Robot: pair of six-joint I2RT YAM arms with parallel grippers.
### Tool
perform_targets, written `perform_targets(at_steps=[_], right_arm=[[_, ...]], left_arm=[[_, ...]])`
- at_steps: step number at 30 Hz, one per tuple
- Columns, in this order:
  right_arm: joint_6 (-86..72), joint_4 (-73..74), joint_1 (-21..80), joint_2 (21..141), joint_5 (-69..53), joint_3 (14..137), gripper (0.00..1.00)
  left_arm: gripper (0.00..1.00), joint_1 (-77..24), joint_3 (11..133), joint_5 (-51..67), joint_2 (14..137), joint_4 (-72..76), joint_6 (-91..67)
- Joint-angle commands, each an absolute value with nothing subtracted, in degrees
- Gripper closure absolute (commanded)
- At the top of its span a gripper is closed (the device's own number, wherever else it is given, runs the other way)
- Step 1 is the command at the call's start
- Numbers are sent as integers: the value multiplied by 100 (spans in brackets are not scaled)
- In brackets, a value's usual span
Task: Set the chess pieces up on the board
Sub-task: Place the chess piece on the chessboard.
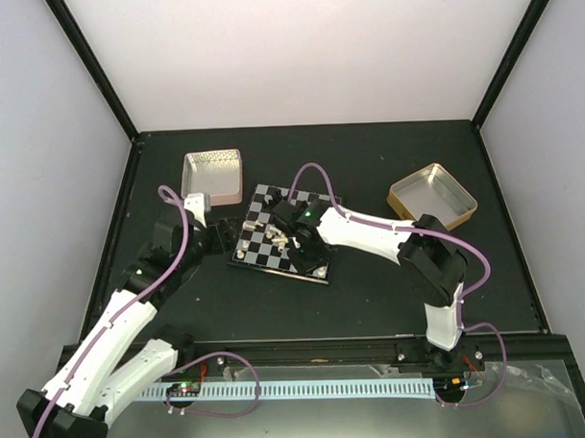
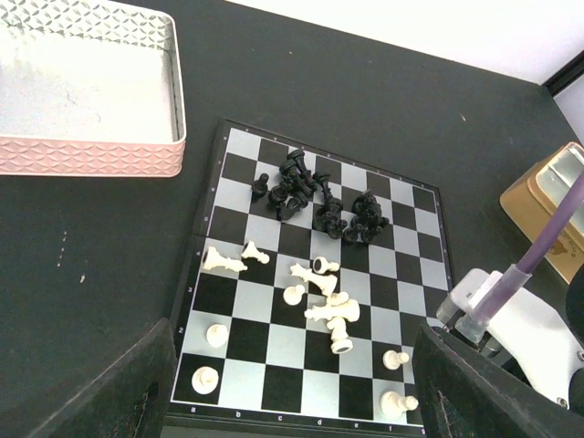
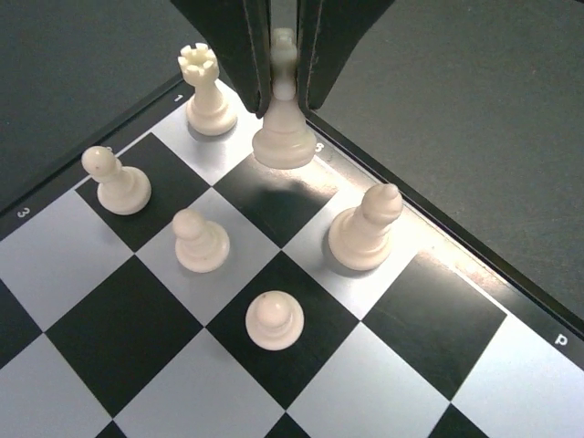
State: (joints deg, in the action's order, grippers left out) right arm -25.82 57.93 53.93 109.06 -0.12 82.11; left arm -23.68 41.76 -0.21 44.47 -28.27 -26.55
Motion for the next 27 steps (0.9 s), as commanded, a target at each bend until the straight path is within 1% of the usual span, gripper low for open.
perform_targets(at_steps=[1,7,9,15,17,21,22,24,27], right_arm=[[-2573,6091,5417,10995,169,8403,99],[-2534,5975,5423,11125,104,8354,98],[-2501,5926,5423,11156,144,8353,97],[-2452,5858,5423,11290,193,8449,95],[-2447,5861,5423,11307,214,8474,92],[-2468,5869,5421,11263,277,8474,81],[-2464,5852,5423,11233,281,8453,80],[-2473,5796,5423,11180,263,8418,80],[-2503,5722,5418,11153,235,8364,83]], left_arm=[[27,-2295,4147,-150,4317,-2819,-2540],[26,-2252,4122,-150,4297,-2813,-2566],[23,-2227,4113,-148,4319,-2836,-2608],[22,-2171,4070,-145,4346,-2865,-2654],[22,-2163,4063,-144,4351,-2861,-2653],[22,-2128,4050,-182,4399,-2880,-2677],[20,-2123,4057,-199,4421,-2903,-2686],[20,-2102,4056,-216,4454,-2909,-2697],[20,-2084,4050,-213,4473,-2905,-2693]])
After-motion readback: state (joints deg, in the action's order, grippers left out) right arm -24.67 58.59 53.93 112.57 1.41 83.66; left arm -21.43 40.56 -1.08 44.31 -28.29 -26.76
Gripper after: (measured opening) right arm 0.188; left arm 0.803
